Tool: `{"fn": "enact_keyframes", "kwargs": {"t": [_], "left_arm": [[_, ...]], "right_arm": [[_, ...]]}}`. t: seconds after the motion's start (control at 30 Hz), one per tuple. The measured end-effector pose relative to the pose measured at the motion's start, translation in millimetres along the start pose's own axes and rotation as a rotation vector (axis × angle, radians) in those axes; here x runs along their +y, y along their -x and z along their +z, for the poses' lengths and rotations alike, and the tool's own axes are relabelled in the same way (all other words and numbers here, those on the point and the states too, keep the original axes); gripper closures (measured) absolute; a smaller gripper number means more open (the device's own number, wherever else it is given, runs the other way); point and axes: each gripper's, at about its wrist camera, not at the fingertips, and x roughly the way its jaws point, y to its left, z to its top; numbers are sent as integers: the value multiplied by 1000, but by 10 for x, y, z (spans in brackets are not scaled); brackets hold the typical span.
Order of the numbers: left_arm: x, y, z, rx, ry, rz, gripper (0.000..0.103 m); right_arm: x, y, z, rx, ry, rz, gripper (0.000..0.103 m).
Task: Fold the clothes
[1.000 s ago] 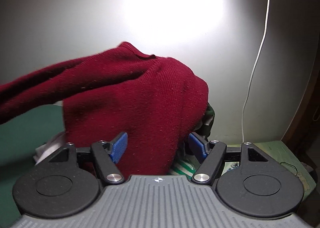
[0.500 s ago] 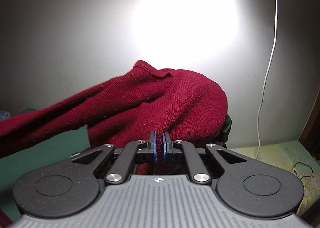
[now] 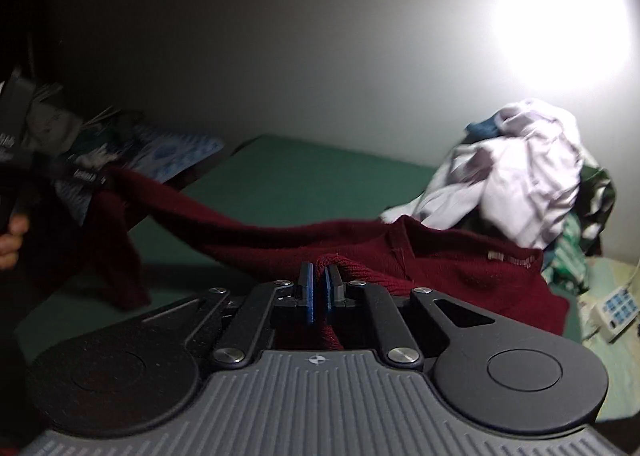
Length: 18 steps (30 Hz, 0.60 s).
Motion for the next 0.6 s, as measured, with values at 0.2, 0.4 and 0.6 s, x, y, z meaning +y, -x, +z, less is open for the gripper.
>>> {"fn": "enact_keyframes", "kwargs": {"t": [0.2, 0.4, 0.6], "left_arm": [[353, -147, -303, 80, -52, 17, 92], [309, -157, -405, 69, -191, -42, 77], [137, 48, -501, -1, -359, -162, 31]], "right_arm": [[645, 9, -456, 101, 120, 54, 96], [-32, 24, -521, 94, -81, -221, 61], [-854, 61, -565, 91, -297, -443, 50]]}}
